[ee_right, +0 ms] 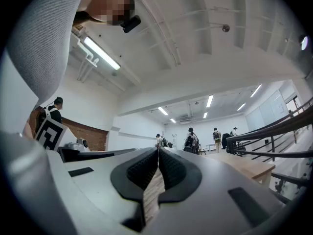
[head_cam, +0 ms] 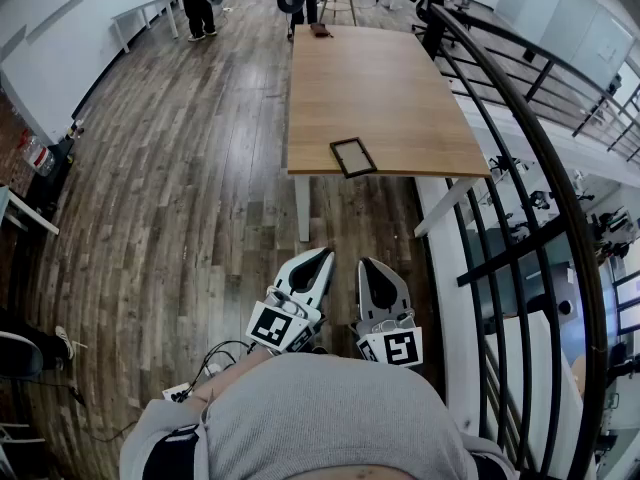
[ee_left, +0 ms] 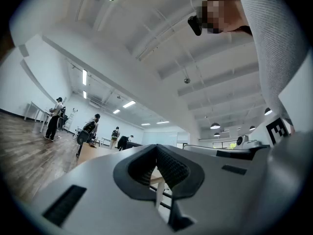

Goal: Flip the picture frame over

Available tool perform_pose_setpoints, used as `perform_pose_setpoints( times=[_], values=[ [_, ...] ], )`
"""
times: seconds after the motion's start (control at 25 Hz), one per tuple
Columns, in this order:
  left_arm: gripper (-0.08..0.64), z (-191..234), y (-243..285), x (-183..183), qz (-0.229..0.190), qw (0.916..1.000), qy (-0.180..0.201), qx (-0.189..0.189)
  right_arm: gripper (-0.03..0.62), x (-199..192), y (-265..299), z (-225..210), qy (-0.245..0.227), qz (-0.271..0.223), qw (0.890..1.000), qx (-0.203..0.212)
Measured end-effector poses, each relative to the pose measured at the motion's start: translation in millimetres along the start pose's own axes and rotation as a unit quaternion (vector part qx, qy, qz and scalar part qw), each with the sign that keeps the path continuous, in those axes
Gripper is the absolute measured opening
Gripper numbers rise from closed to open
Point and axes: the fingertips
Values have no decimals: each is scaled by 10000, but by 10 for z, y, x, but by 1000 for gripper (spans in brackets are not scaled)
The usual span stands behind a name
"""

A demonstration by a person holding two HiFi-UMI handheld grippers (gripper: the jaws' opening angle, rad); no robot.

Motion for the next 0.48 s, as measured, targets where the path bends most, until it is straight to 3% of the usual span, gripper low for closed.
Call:
perform_pose_setpoints(
  times=[0.16,0.24,0.28,0.32,0.36,0.4,0.44,0.48],
  values=[
    [6,51,125,2,-64,9999,111,44,15,-59,44,-93,-938,-5,9952,289],
    [6,117,144,9,-88,9998,117,132,15,-116,66,-133,-786,-7,9966,239],
    [6,148,156,1,-88,9997,121,173,15,-162,77,-154,-362,-10,9993,96],
    [6,177,170,-16,-76,9997,125,206,15,-227,89,-176,387,-22,9991,-161],
    [6,208,186,-40,-57,9996,126,228,15,-308,101,-201,1425,-51,9884,-521],
    [6,245,204,-66,-35,9996,124,244,15,-393,120,-226,2491,-98,9643,-891],
    [6,291,230,-91,-15,9996,119,255,15,-464,152,-250,3234,-147,9392,-1148],
    [6,347,268,-112,-2,9996,113,263,15,-503,203,-271,3341,-173,9350,-1176]
  ],
)
Point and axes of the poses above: the fingertips, and each gripper's own axes: y forward along the fingers, z to its left, x out of its top
